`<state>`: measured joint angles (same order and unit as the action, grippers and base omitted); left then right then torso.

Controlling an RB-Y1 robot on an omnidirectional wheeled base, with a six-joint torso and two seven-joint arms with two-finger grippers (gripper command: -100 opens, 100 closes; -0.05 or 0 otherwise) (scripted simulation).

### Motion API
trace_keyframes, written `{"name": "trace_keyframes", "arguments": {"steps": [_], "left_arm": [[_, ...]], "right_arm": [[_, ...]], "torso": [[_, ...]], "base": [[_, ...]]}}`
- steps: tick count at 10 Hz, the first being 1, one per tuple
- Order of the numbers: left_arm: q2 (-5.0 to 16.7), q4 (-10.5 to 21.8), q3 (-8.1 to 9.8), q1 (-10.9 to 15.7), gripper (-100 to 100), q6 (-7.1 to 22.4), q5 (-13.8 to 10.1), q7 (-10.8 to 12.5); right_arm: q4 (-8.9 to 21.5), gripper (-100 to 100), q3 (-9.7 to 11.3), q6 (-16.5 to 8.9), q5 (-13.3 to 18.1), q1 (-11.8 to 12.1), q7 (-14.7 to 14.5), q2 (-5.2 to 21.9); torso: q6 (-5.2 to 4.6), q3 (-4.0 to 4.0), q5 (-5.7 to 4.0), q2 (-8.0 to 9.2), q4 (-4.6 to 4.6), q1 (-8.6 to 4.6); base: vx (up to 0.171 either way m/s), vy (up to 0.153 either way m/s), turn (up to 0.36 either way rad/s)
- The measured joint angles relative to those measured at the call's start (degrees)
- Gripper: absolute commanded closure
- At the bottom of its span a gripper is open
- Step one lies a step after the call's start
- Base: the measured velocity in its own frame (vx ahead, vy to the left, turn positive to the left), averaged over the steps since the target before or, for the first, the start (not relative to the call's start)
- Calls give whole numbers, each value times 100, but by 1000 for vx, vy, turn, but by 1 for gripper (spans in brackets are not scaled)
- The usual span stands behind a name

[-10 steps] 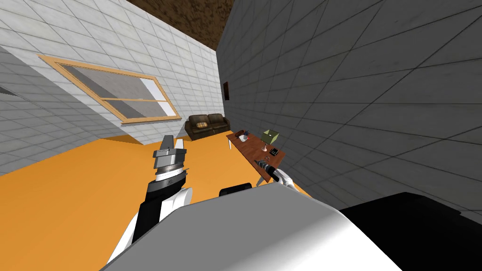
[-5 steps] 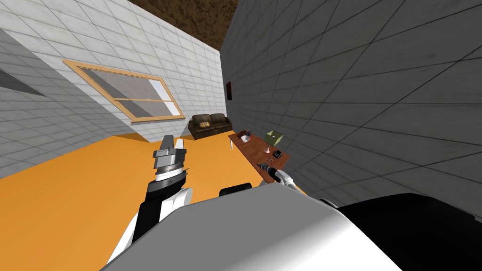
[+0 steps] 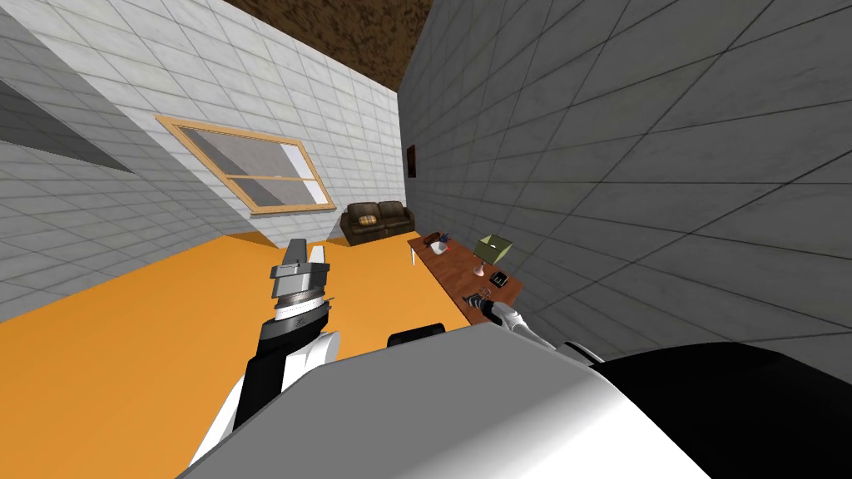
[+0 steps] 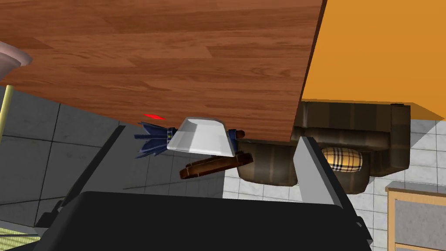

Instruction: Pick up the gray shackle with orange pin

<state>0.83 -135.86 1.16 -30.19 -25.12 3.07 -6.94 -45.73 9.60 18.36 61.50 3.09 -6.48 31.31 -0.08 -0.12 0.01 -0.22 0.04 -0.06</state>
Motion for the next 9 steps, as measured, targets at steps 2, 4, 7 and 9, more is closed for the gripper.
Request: {"name": "trace_keyframes", "arguments": {"steps": [2, 4, 7, 9], "left_arm": [[0, 0, 0, -1, 0, 0, 0, 0], [0, 0, 0, 0, 0, 0, 0, 0], [0, 0, 0, 0, 0, 0, 0, 0], [0, 0, 0, 0, 0, 0, 0, 0]], "right_arm": [[186, -100, 219, -141, 303, 27, 60, 292], [472, -100, 227, -211, 453, -82, -43, 290], [733, -100, 316, -306, 653, -119, -111, 397], [608, -100, 734, -531, 961, -2, 250, 667]], "torso": [[-4, -5, 0, -7, 3, -3], [-1, 5, 0, 10, -2, 0], [-2, 6, 1, 10, -2, 1], [-4, 4, 0, 7, -1, -2]], "base": [[69, -13, 30], [50, -7, 56], [49, -4, 32], [66, -18, 34]]}}
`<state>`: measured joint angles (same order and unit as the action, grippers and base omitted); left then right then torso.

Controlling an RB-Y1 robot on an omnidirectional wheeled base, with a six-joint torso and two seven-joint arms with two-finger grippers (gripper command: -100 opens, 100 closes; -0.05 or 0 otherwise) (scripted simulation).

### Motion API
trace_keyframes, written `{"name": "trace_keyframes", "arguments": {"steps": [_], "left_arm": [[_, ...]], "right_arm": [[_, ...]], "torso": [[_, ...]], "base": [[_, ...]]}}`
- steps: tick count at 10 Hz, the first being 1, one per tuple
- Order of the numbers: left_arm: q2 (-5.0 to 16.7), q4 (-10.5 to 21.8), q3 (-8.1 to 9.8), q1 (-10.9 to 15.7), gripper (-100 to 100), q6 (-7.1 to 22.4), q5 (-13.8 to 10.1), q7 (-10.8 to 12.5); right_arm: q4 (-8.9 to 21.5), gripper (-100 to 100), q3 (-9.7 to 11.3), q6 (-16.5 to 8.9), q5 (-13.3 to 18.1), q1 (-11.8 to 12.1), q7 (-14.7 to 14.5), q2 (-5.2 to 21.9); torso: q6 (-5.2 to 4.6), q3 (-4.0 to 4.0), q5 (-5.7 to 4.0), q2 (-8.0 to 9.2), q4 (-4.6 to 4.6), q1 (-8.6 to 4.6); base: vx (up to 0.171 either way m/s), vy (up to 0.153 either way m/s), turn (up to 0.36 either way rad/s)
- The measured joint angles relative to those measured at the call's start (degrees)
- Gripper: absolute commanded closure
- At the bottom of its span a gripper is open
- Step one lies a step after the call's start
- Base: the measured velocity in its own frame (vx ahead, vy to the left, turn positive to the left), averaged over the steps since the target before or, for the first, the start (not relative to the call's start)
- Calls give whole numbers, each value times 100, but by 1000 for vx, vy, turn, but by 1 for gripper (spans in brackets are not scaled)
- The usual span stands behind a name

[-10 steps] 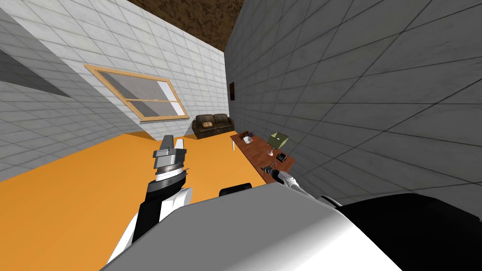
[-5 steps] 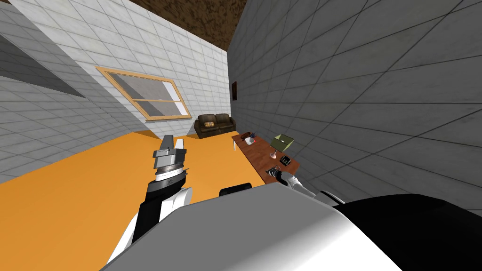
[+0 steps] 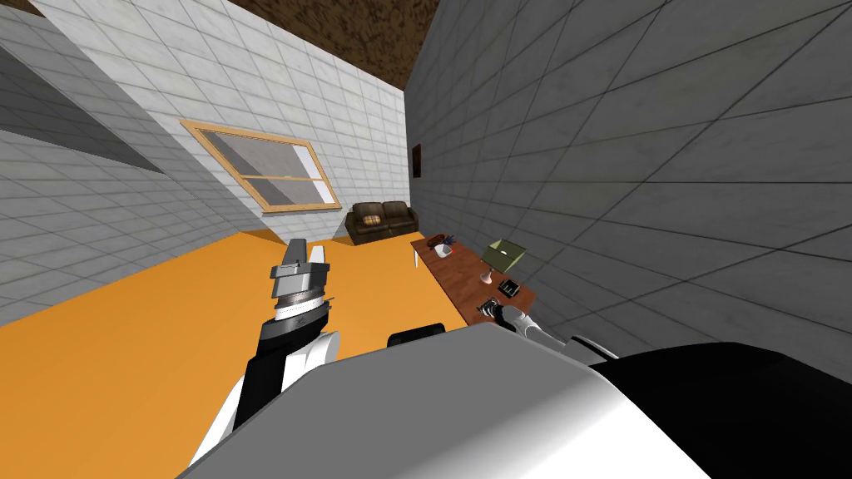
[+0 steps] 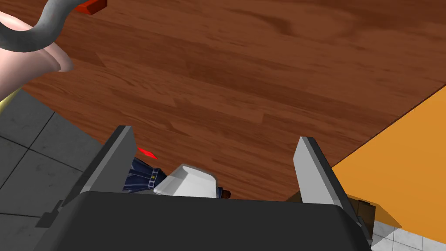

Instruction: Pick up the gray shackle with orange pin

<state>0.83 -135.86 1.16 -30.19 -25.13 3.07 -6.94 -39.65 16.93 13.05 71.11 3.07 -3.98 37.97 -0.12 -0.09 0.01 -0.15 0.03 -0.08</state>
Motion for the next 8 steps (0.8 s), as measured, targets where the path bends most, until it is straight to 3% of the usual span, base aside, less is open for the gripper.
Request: {"name": "trace_keyframes", "arguments": {"steps": [1, 2, 6, 8], "left_arm": [[0, 0, 0, 0, 0, 0, 0, 0], [0, 0, 0, 0, 0, 0, 0, 0], [0, 0, 0, 0, 0, 0, 0, 0], [0, 0, 0, -1, 0, 0, 0, 0]], "right_arm": [[301, -100, -258, 64, -50, -189, -197, -141], [257, -100, -130, 39, 15, -117, -176, -59], [771, -100, -367, 131, -4, -246, -641, -118], [1075, -100, -155, -18, 293, -300, -664, 46]], "torso": [[3, -1, -2, -1, 0, -1], [-2, 5, -1, 10, -1, 1], [0, 8, 0, 14, -3, 2], [2, -11, -1, -19, 4, -3]], "base": [[31, -9, 14], [5, 1, -11], [31, -4, 31], [113, -27, 32]]}}
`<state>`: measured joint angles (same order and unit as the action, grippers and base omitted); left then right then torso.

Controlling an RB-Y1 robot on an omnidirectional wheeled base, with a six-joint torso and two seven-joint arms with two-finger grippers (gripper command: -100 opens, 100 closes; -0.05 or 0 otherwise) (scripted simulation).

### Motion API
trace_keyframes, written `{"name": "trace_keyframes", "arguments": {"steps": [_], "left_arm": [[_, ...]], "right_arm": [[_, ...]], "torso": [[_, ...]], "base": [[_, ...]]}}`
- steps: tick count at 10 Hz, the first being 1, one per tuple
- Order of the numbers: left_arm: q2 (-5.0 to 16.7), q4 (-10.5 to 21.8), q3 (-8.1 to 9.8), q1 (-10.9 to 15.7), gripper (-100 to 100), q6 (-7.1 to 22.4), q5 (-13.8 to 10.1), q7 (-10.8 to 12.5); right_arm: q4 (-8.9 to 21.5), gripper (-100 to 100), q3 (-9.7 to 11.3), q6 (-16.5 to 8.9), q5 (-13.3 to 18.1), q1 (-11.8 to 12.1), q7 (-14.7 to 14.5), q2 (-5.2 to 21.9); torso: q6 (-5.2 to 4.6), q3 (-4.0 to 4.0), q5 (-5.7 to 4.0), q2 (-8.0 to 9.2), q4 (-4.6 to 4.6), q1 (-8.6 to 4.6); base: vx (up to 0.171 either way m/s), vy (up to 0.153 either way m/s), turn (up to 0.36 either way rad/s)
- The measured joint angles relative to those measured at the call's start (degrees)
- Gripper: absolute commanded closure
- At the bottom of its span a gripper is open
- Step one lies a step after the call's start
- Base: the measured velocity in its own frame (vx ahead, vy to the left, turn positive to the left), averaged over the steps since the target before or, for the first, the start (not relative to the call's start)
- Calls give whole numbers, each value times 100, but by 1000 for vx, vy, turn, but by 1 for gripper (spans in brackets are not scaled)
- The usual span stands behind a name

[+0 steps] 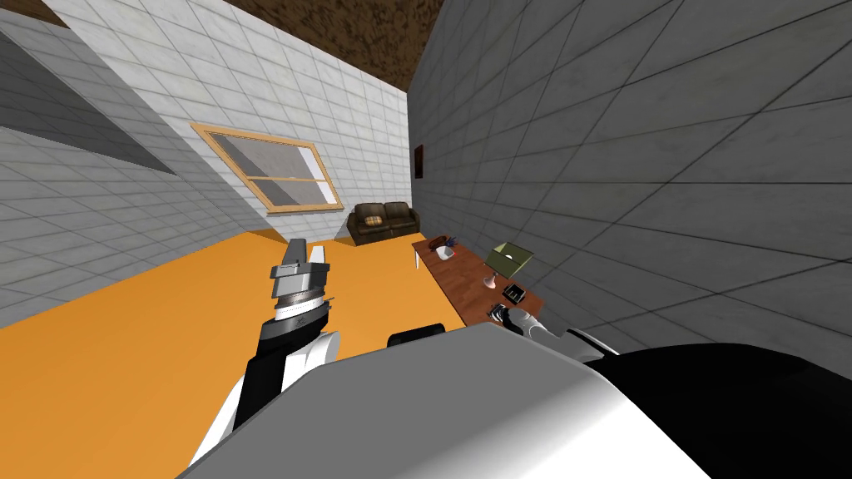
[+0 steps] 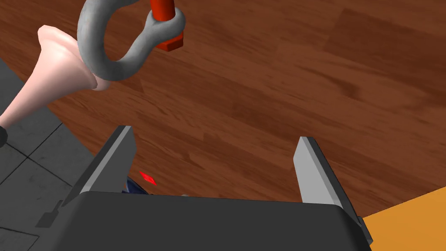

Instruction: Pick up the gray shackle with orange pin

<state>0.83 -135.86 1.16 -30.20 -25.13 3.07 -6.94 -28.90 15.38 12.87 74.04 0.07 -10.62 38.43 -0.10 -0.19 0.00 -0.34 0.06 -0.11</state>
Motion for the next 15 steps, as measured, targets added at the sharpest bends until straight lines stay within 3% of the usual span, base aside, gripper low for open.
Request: {"name": "trace_keyframes", "arguments": {"steps": [1, 3, 4, 5, 6, 7, 9, 10, 11, 12, 13, 14, 15], "left_arm": [[0, 0, 0, 0, 0, 0, 0, 0], [0, 0, 0, 1, 0, 0, 0, 0], [0, 0, 0, 1, 0, 0, 0, 0], [0, 0, 0, 1, 0, 0, 0, 0], [0, 0, 0, 1, 0, 0, 0, 0], [0, 0, 0, 1, 0, 0, 0, 0], [0, 0, 0, 1, 0, 0, 0, 0], [0, 0, 0, 1, 0, 0, 0, 0], [0, 0, 0, 1, 0, 0, 0, 0], [0, 0, 0, 1, 0, 0, 0, 0], [0, 0, 0, 1, 0, 0, 0, 0], [0, 0, 0, 1, 0, 0, 0, 0], [0, 0, 0, 1, 0, 0, 0, 0]], "right_arm": [[-90, -100, 311, -98, 197, 25, 368, 162], [183, -100, 47, -23, 81, -64, 38, 64], [-112, -100, 583, -222, 441, 131, 608, 298], [36, -100, 455, -237, 390, 28, 603, 229], [319, -100, 104, -114, 232, -80, 168, 129], [260, -100, 325, -144, 370, -29, 265, 232], [458, -100, 204, -114, 311, -96, -1, 190], [321, -100, 559, -229, 566, -6, 389, 329], [461, -100, 414, -229, 507, -45, 339, 304], [645, -100, 226, -161, 404, -111, 37, 257], [606, -100, 373, -187, 512, -83, 87, 311], [727, -100, 273, -177, 458, -133, -83, 275], [747, 0, 252, -168, 446, -140, -157, 270]], "torso": [[-1, 2, -1, 5, 0, -3], [-2, 20, -1, 38, -7, 5], [-3, 18, 0, 32, -6, 0], [1, 12, -2, 22, -5, 0], [-2, 13, -1, 25, -4, 3], [-3, 18, 0, 33, -6, 8], [-2, 25, 1, 45, -8, 12], [-2, 20, 1, 35, -7, 5], [-1, 14, -1, 26, -5, 3], [-2, 16, -1, 30, -5, 4], [-2, 19, -1, 35, -6, 5], [-2, 21, -1, 38, -7, 6], [-2, 23, 0, 41, -8, 9]], "base": [[36, -24, -3], [21, -16, 21], [63, -30, 22], [47, -16, 14], [23, -2, -2], [0, 0, 0], [16, -5, 17], [58, -21, 15], [34, -15, 2], [21, -13, 7], [13, -11, 2], [0, 0, 0], [0, 0, 0]]}}
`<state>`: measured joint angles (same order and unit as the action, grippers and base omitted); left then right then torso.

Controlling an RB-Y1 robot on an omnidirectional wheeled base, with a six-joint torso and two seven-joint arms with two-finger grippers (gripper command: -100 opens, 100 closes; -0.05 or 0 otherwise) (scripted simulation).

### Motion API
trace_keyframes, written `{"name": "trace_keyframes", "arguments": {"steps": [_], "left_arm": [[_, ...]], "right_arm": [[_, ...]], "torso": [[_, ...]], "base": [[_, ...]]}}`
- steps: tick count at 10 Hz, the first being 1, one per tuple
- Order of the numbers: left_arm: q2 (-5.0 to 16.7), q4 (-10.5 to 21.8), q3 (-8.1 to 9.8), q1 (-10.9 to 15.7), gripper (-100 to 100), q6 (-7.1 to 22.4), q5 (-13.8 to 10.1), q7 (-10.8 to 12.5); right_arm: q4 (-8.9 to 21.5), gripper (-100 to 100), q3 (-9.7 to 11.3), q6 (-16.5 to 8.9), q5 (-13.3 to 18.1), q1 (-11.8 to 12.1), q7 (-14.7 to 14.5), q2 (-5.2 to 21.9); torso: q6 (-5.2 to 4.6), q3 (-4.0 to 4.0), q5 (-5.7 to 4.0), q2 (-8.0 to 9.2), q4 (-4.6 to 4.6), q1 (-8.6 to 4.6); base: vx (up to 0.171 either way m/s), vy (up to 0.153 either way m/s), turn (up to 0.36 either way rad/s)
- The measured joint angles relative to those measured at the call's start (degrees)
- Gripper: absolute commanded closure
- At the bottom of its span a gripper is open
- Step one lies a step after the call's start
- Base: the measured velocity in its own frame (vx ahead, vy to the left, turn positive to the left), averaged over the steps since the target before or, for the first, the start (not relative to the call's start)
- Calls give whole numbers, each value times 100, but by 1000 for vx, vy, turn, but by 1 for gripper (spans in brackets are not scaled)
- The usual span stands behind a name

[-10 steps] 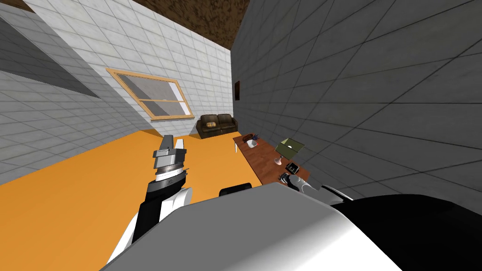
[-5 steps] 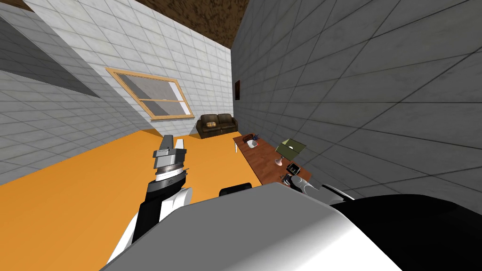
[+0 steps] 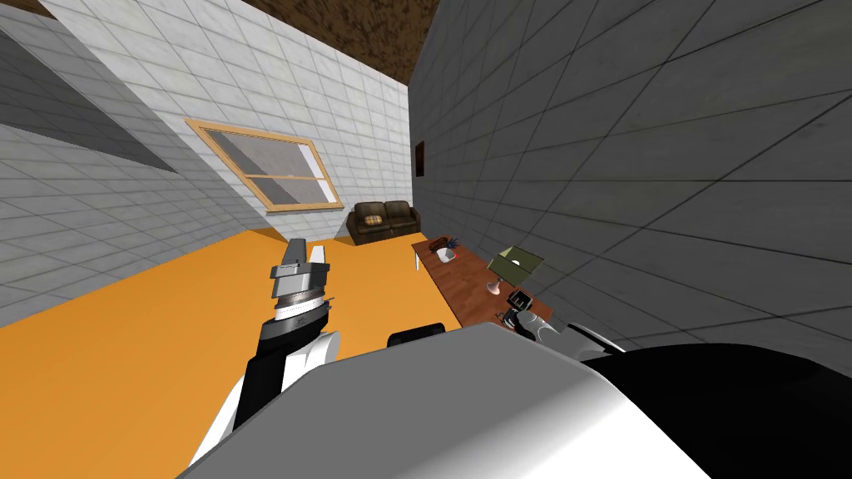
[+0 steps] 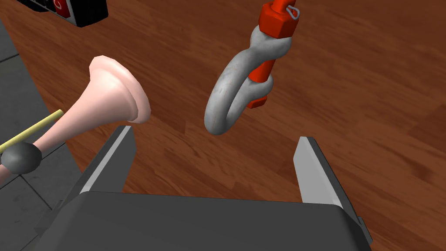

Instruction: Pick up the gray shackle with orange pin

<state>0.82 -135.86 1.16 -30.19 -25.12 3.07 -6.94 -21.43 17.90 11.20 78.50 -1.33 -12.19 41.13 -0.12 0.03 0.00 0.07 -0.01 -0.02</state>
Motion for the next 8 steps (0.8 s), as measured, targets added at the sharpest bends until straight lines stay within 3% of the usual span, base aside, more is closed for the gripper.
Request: {"name": "trace_keyframes", "arguments": {"steps": [1, 2, 3, 4, 5, 7, 8], "left_arm": [[0, 0, 0, 0, 0, 0, 0, 0], [0, 0, 0, 0, 0, 0, 0, 0], [0, 0, 0, -1, 0, 0, 0, 0], [0, 0, 0, 0, 0, 0, 0, 0], [0, 0, 0, 0, 0, 0, 0, 0], [0, 0, 0, 0, 0, 0, 0, 0], [0, 0, 0, 0, 0, 0, 0, 0]], "right_arm": [[-2, -100, 3, -1, 2, 1, 7, 1], [13, -100, -248, -33, -301, 96, -462, -96], [-106, -100, -208, -102, -488, 217, -692, -88], [-280, -100, -74, -167, -514, 298, -595, -51], [-687, -100, 343, -379, -507, 541, -200, 57], [-970, -100, 726, -565, -695, 700, 360, 121], [-783, -100, 440, -438, -879, 663, 145, -26]], "torso": [[0, 1, 0, 2, 0, 1], [0, -4, -1, -7, 1, -5], [0, -8, -2, -14, 3, -10], [0, -6, -2, -10, 2, -9], [-1, -8, -3, -14, 3, -14], [0, -4, -3, -6, 2, -8], [0, -1, -1, -1, 0, 0]], "base": [[41, -22, 37], [59, -34, 16], [35, -30, -5], [57, -45, 29], [49, -48, 17], [10, -12, 2], [-3, 7, -2]]}}
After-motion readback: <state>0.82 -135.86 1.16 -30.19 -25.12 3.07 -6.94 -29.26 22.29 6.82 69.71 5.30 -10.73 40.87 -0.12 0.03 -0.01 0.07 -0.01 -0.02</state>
